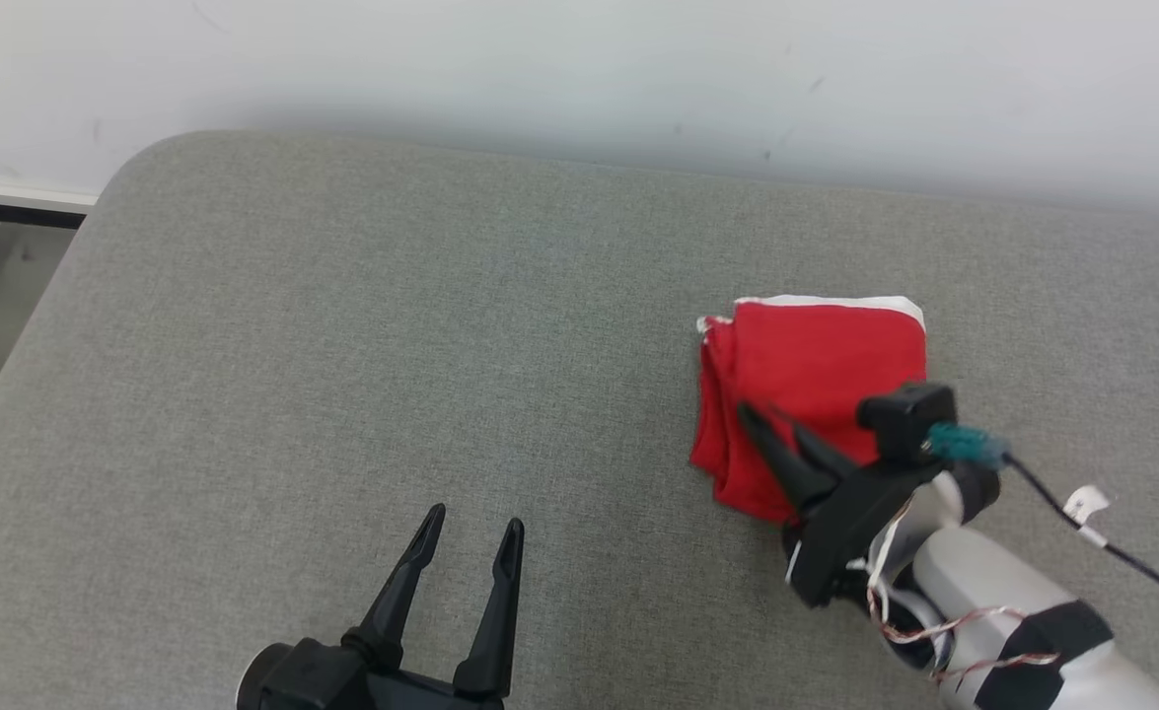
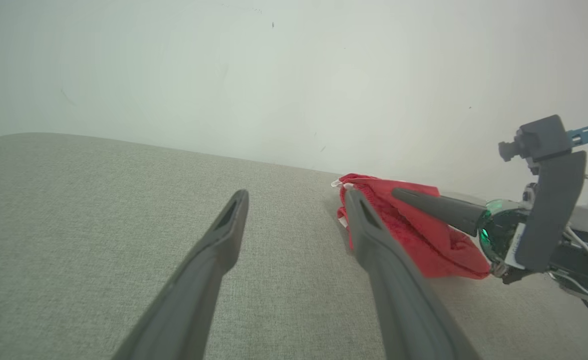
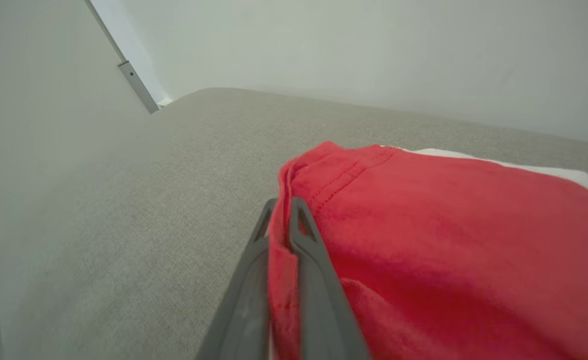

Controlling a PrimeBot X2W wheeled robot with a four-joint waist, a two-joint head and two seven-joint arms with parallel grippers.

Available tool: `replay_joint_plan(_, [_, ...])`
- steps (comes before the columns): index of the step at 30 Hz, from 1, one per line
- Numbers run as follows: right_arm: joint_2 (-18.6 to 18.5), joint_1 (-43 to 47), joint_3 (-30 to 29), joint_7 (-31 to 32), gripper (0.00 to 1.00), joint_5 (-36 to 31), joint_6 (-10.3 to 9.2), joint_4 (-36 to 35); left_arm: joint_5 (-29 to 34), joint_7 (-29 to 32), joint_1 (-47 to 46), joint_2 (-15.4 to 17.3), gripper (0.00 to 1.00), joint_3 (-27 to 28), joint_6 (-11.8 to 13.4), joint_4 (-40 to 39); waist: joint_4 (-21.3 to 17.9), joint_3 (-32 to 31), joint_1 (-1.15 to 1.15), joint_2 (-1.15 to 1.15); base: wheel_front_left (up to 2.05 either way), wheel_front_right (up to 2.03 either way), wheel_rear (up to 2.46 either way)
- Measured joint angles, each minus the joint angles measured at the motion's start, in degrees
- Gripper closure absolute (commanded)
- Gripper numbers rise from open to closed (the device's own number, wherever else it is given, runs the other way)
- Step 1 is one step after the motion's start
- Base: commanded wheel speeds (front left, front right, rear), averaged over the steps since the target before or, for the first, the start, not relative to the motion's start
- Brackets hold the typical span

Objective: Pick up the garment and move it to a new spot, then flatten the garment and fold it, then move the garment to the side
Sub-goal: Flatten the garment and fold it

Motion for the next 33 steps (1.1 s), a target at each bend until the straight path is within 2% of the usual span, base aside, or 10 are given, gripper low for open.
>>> replay_joint_plan(11, [1.42, 4.31, 1.07, 3.5, 1.0, -1.45, 0.0, -2.55, 0.01, 0.0, 0.28, -0.4, 0.0, 0.48, -0.27, -0.08, -1.04, -0.44, 0.0, 0.0, 0.0, 0.0, 0.0])
replay_joint_plan(12, [1.53, 4.66, 1.14, 3.77, 0.84, -1.45, 0.0, -2.76, 0.01, 0.0, 0.32, -0.41, 0.0, 0.57, -0.29, -0.07, -1.13, -0.54, 0.0, 0.0, 0.0, 0.0, 0.0])
replay_joint_plan(13, [1.67, 5.03, 1.15, 3.8, 0.6, -1.43, 0.0, -3.07, 0.01, 0.0, 0.34, -0.41, 0.0, 0.66, -0.32, -0.05, -1.22, -0.65, 0.0, 0.0, 0.0, 0.0, 0.0])
replay_joint_plan(14, [1.67, 5.03, 1.15, 3.8, 0.0, -1.43, 0.0, -3.07, 0.01, 0.0, 0.34, -0.41, 0.0, 0.66, -0.32, -0.05, -1.22, -0.65, 0.0, 0.0, 0.0, 0.0, 0.0])
replay_joint_plan(17, [2.0, 5.64, 1.26, 3.72, 0.0, -0.98, 0.0, -4.53, 0.09, 0.0, 0.63, -0.47, 0.0, 0.84, -0.23, 0.04, -1.53, -1.1, 0.0, 0.0, 0.0, 0.0, 0.0])
replay_joint_plan(25, [0.9, 6.45, -2.22, -3.5, 0.0, -4.27, 0.0, -5.06, -0.02, 0.0, 1.93, -0.73, 0.0, 2.56, 1.25, 0.4, -3.47, -3.4, 0.0, 0.0, 0.0, 0.0, 0.0])
replay_joint_plan(33, [2.43, 11.13, -12.29, -6.97, 0.0, -10.99, 0.0, -3.91, -0.42, 0.0, 3.23, -0.42, 0.0, 5.34, 3.18, 0.02, -6.14, -6.0, -0.01, 0.0, 0.0, 0.0, 0.0])
